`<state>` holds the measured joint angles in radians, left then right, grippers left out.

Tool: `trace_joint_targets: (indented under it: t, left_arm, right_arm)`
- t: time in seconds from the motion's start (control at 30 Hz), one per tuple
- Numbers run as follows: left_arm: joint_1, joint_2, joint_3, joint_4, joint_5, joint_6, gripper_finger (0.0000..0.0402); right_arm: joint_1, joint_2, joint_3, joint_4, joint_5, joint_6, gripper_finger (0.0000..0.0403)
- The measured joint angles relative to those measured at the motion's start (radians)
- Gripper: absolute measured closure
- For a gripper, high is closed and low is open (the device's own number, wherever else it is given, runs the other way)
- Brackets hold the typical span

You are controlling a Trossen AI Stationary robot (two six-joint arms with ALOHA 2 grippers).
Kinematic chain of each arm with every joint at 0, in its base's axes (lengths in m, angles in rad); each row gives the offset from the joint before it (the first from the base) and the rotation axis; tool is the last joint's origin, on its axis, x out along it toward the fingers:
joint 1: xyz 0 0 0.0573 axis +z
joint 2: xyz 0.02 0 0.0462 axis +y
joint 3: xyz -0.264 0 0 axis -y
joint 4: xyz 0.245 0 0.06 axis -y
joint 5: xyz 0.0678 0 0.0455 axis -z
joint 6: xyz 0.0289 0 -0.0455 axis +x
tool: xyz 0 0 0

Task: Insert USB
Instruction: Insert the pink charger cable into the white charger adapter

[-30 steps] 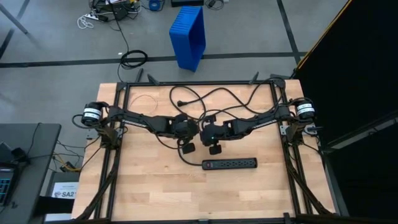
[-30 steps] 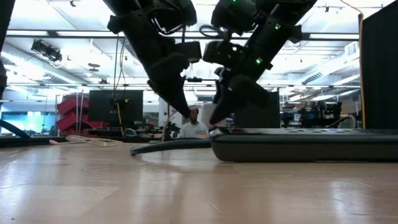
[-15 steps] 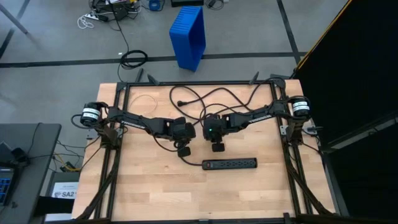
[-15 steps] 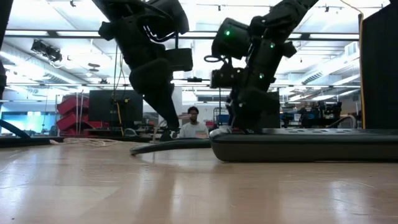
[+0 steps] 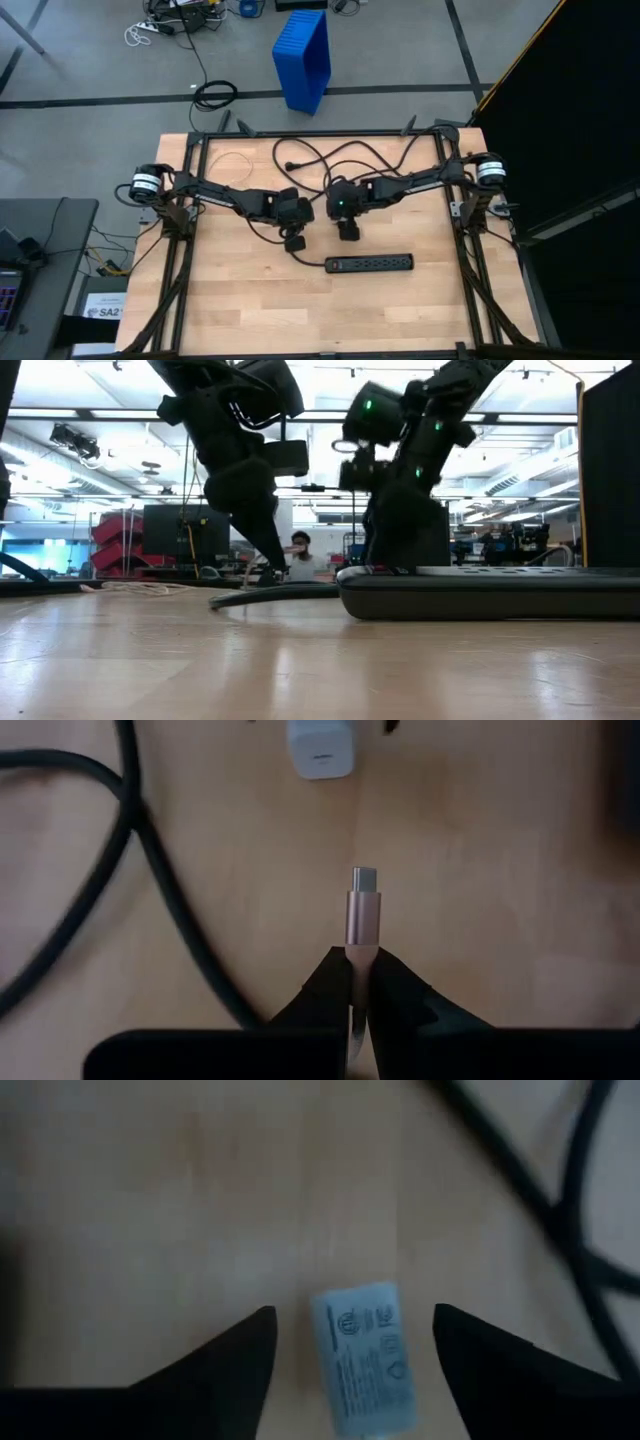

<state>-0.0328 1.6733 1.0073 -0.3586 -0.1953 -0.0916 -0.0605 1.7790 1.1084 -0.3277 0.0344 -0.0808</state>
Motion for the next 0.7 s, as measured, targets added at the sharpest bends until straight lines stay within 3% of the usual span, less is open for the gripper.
trace_joint_targets:
  t: [0.13,0.27,0.4,0.7]
  left_arm:
    - [0.000,0.000,-0.002,0.042,-0.043,0.048,0.0402]
    - [-0.005,0.000,-0.002,0.105,-0.100,0.104,0.0402]
    - [-0.015,0.000,-0.002,0.106,-0.200,0.135,0.0402]
    - [-0.053,0.000,-0.002,0.112,-0.292,0.169,0.0402]
  right_arm:
    - [-0.003,-0.024,0.000,0.107,-0.048,0.084,0.0136]
    - [-0.025,-0.010,0.000,0.251,-0.162,0.232,0.0149]
    - [-0.055,0.003,0.001,0.287,-0.239,0.315,0.0178]
    - [-0.096,0.003,0.001,0.288,-0.252,0.359,0.0264]
